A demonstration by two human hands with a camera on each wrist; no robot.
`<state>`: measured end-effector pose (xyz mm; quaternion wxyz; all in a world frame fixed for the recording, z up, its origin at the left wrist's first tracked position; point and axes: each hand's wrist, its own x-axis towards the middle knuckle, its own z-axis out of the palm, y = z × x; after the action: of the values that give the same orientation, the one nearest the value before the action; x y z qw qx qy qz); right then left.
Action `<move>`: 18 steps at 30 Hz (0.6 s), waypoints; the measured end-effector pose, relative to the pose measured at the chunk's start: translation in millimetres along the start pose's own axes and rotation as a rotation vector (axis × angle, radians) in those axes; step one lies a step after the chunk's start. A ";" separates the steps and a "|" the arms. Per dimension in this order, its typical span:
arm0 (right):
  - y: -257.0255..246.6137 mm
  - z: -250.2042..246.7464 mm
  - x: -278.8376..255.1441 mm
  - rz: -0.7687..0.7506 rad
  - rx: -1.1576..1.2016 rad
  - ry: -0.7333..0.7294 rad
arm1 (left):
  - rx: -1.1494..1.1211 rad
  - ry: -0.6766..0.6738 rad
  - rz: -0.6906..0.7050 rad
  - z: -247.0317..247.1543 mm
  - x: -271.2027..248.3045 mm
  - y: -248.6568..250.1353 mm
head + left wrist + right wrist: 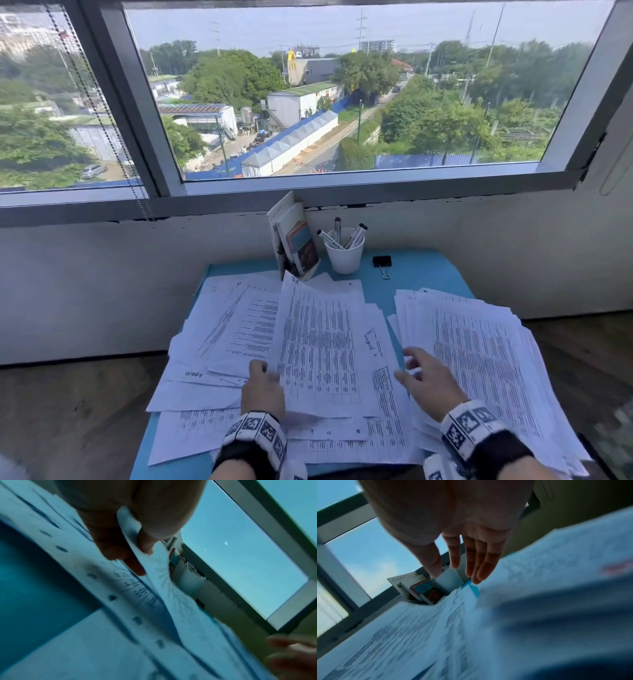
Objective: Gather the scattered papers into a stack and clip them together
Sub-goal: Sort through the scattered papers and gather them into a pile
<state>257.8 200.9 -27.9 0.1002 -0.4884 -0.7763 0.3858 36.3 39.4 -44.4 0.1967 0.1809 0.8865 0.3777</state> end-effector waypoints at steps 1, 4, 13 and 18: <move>-3.3 12.2 1.6 0.045 0.114 -0.026 | -0.101 0.046 0.014 -3.2 -1.3 1.7; -7.4 28.3 7.6 0.165 0.421 -0.141 | -0.381 0.009 0.048 -7.0 -13.5 15.4; 24.2 -1.5 7.4 0.326 0.556 0.328 | 0.199 -0.127 0.313 21.2 -8.2 15.7; 46.6 10.0 9.8 0.352 0.493 0.281 | 0.653 -0.272 0.311 15.1 17.5 3.4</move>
<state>279.3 214.6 -69.3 0.2534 -0.6244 -0.5418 0.5023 29.2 58.8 -55.2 0.1850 0.4148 0.8879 0.0732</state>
